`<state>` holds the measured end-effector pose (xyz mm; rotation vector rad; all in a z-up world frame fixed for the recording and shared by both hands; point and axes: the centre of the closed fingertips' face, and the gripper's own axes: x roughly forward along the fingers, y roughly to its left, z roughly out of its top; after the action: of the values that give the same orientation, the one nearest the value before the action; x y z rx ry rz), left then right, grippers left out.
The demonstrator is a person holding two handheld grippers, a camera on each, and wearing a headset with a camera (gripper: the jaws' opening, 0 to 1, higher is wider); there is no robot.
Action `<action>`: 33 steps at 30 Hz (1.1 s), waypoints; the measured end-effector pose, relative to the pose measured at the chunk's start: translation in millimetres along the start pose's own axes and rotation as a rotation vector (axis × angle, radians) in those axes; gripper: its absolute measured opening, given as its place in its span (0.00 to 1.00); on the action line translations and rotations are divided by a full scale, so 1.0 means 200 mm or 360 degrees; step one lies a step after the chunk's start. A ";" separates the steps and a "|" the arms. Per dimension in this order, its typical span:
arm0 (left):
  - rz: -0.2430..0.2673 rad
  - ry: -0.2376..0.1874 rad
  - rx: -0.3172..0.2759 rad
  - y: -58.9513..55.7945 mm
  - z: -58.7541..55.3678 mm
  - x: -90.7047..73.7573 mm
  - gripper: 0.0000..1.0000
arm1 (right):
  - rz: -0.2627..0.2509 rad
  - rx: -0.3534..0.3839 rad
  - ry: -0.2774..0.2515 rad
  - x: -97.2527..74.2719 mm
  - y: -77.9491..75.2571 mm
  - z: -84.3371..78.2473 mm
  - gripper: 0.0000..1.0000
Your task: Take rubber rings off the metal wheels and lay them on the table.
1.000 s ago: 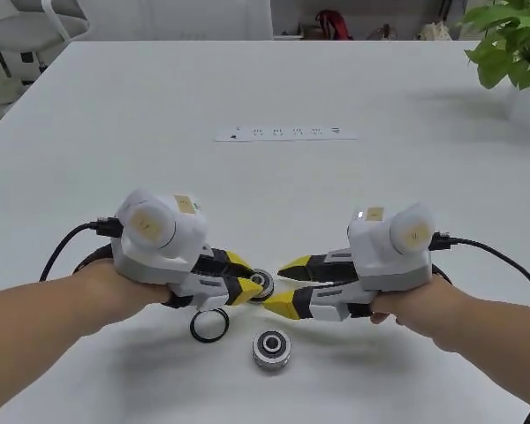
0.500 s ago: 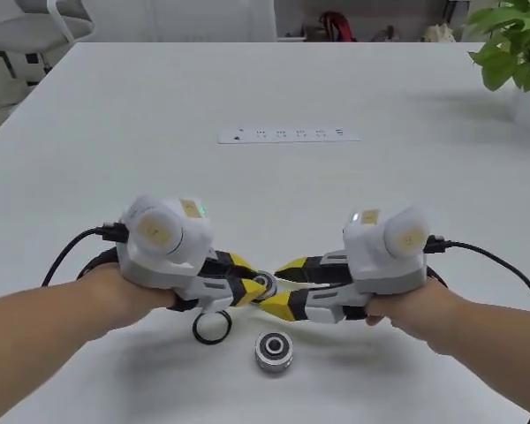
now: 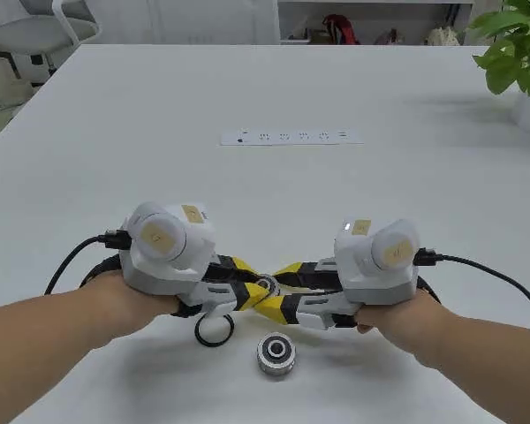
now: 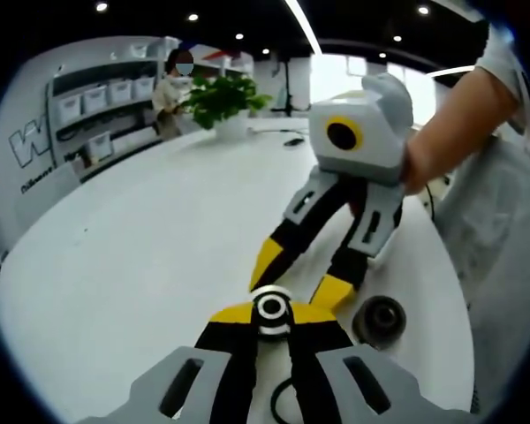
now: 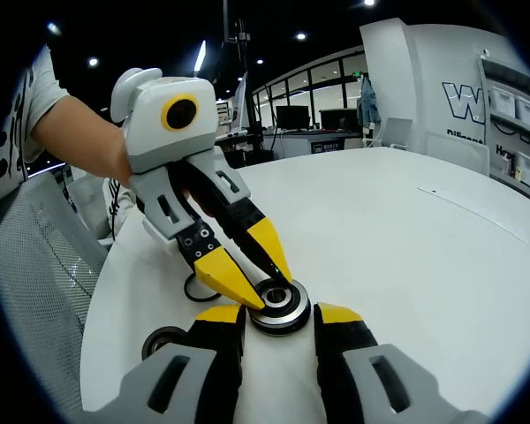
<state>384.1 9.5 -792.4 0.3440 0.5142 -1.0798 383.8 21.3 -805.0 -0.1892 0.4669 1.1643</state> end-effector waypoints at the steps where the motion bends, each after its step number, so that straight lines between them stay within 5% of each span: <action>1: 0.0002 0.0000 0.0000 0.00 0.00 0.00 0.13 | -0.0001 -0.0002 0.0002 0.00 0.00 0.00 0.28; 33: 0.0020 -0.0002 -0.0004 0.00 0.00 0.00 0.13 | 0.0020 0.0088 0.0045 -0.09 -0.01 -0.05 0.08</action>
<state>383.1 9.7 -792.1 0.3439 0.5116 -1.0673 377.8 2.2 -806.7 -0.1553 0.5255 1.1607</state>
